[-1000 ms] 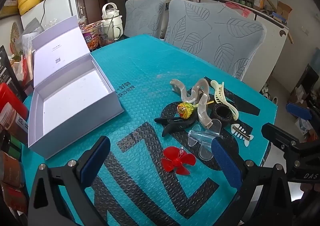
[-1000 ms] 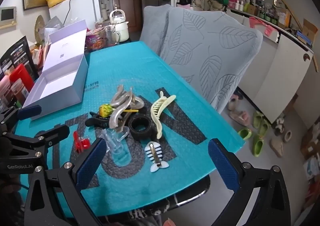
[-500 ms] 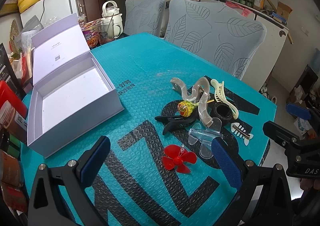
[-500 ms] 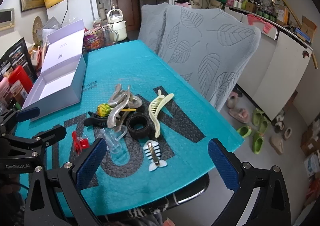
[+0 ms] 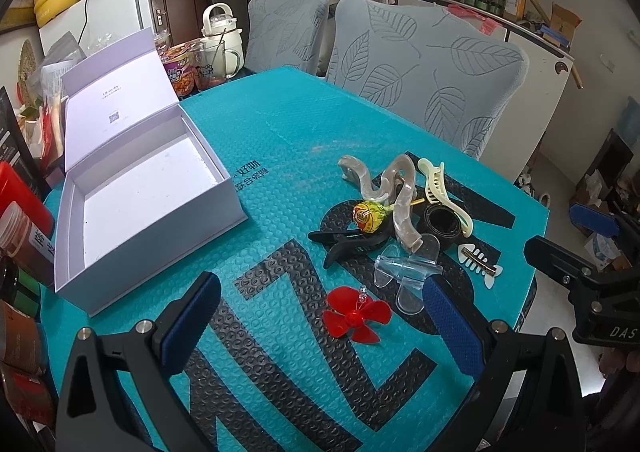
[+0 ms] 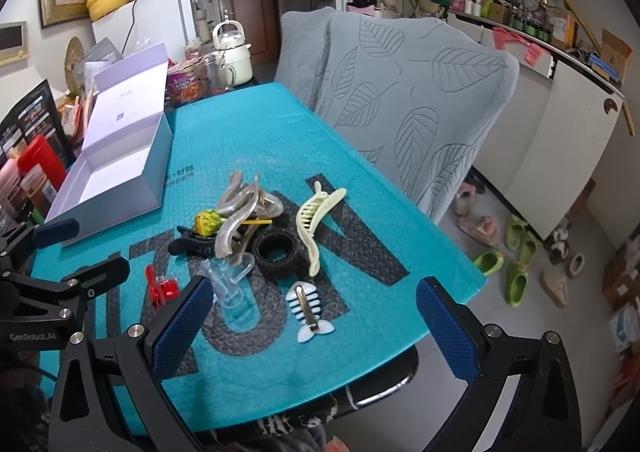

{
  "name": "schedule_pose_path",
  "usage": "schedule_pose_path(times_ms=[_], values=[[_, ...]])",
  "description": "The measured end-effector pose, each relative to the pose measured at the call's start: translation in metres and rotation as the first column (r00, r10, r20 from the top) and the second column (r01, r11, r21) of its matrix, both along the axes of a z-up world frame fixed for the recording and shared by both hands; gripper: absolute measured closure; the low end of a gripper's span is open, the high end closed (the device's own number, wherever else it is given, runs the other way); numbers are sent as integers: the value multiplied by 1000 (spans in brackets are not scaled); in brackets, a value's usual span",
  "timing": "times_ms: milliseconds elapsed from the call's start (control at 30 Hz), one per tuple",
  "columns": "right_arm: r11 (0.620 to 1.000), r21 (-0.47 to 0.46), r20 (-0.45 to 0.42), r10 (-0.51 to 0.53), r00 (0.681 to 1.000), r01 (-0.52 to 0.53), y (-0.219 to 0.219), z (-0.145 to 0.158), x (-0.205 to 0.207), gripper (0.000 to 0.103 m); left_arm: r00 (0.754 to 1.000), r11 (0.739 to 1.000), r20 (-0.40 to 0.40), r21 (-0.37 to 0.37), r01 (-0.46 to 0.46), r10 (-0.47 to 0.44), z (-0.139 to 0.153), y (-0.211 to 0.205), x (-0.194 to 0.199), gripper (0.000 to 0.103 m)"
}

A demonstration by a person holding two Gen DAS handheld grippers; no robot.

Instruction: Organize rigid objects

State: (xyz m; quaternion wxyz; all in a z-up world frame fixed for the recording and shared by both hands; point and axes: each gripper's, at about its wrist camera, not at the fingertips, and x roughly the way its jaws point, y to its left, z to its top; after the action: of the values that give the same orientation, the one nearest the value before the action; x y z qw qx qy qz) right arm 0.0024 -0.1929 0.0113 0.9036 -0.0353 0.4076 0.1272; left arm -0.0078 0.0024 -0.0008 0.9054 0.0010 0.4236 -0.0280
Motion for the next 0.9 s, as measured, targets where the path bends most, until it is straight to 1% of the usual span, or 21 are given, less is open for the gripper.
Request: schedule_pose_path(times_ms=[500, 900], values=[[1000, 3, -5, 2, 1000, -2, -1, -1, 0, 0, 1000, 1000, -19, -14, 3, -3, -4, 1, -2, 0], [1000, 18, -24, 21, 999, -21, 0, -10, -2, 0, 1000, 1000, -31, -22, 0, -1, -7, 0, -3, 0]])
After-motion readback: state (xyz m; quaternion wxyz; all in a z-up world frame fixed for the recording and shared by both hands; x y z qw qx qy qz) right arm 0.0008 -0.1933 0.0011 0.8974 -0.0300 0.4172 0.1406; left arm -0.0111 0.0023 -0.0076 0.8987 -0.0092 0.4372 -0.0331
